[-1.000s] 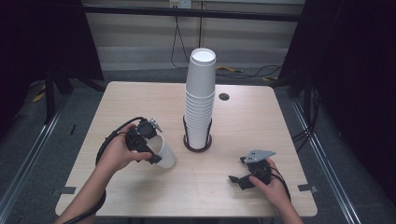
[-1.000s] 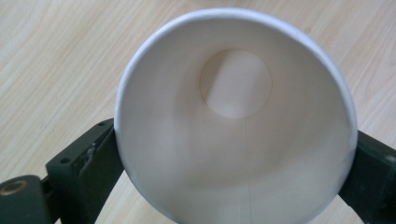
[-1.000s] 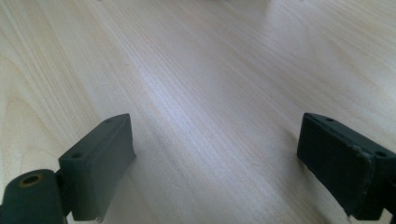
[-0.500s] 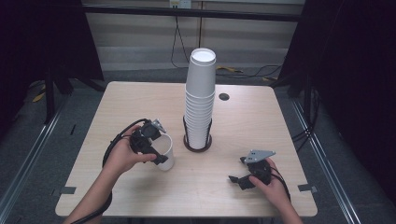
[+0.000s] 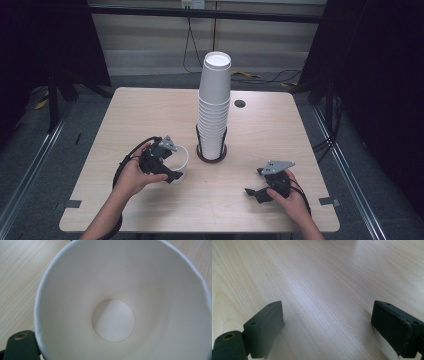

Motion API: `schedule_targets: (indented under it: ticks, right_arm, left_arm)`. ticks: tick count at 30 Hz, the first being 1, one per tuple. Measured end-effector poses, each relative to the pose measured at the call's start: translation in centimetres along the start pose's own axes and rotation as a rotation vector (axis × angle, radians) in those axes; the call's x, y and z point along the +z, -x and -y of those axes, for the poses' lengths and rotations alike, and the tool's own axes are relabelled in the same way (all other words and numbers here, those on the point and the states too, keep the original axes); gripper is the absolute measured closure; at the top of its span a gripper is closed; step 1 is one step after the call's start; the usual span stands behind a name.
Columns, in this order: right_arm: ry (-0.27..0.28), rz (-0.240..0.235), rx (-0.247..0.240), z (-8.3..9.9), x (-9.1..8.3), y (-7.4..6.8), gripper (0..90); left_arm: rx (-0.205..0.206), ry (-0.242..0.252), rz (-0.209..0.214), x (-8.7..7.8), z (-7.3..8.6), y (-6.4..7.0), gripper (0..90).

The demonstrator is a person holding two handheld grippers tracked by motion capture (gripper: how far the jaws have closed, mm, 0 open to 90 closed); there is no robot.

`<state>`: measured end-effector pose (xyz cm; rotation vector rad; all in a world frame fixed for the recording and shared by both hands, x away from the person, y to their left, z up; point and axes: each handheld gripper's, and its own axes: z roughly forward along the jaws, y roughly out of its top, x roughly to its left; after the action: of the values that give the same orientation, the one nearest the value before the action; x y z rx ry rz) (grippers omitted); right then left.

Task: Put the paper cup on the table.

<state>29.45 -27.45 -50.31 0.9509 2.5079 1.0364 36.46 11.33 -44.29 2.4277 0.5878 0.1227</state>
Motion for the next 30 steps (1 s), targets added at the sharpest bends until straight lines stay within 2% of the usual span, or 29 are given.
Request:
schedule_targets:
  ticks: [2,7,9,12,15,18,22,26,30]
  right_arm:
    - [0.000,0.000,0.001,0.0,0.0,0.0,10.2]
    - [0.000,0.000,0.000,0.0,0.0,0.0,10.2]
    - [0.000,0.000,0.000,0.0,0.0,0.0,10.2]
    - [0.000,0.000,0.001,0.0,0.0,0.0,10.2]
    - [0.000,0.000,0.000,0.0,0.0,0.0,10.2]
    - [0.001,0.000,0.000,0.0,0.0,0.0,10.2]
    - [0.000,0.000,0.000,0.0,0.0,0.0,10.2]
    - [0.001,0.000,-0.001,0.0,0.0,0.0,10.2]
    - [0.001,0.000,-0.001,0.0,0.0,0.0,10.4]
  left_arm:
    - [0.014,0.012,0.008,-0.1,0.4,-0.1,13.4]
    - [0.019,0.072,0.012,-0.2,1.3,0.1,13.6]
    - [-0.002,0.102,0.016,-0.2,1.6,0.0,13.6]
    - [-0.010,0.102,0.012,-0.1,1.8,0.1,13.8]
    - [-0.001,0.114,0.001,-0.1,2.0,0.3,14.1]
    - [-0.001,0.145,-0.001,-0.1,2.6,0.4,14.2]
    - [-0.024,0.183,0.008,-0.2,3.5,0.6,14.6]
    - [-0.023,0.165,-0.002,0.1,3.8,0.7,15.4]
    - [-0.017,0.170,-0.006,0.7,4.2,0.8,15.8]
